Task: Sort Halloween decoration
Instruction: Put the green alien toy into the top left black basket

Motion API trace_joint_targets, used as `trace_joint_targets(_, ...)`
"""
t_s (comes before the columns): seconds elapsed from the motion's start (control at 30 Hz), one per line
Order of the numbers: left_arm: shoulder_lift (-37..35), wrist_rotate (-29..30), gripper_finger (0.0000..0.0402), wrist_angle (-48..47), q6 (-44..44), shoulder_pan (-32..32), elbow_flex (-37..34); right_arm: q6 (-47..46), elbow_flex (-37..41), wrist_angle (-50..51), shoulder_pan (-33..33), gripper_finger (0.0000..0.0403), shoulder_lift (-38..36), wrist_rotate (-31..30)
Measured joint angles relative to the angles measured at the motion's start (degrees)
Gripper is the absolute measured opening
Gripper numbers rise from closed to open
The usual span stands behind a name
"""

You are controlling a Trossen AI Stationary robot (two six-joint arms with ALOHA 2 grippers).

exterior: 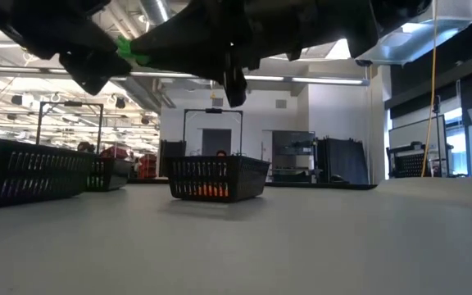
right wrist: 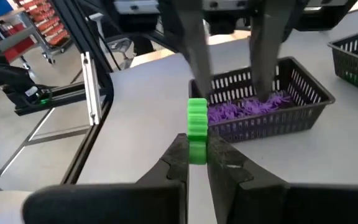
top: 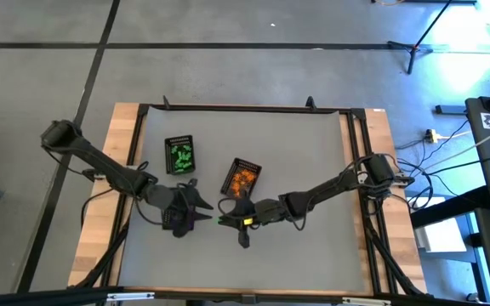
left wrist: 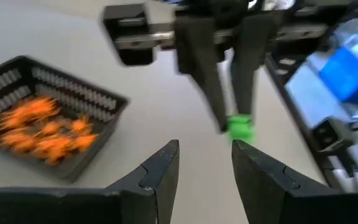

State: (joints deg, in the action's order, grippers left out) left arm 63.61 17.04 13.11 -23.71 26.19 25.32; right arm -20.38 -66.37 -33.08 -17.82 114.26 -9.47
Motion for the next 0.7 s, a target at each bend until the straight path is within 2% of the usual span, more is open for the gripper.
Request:
trace_joint_targets(0.13,2.5,-4.4,0.0140,4.7,0.4,-1.2,0.0,0.0,0.0,0.3,0.1,0.0030,0.0,0.1)
trace_joint_targets(0.33,5.0,-7.5,0.0140,7.4,0.4,-1.9,0.0,0.1,0.0,0.8,0.0,0.0030,0.1,0.4)
trace_joint_targets(0.7,5.4,-10.6,0.0140,7.9,0.4,-1.9,0.0,0.1,-0.1,-0.1,0.1,0.0030,0.2,-0.3)
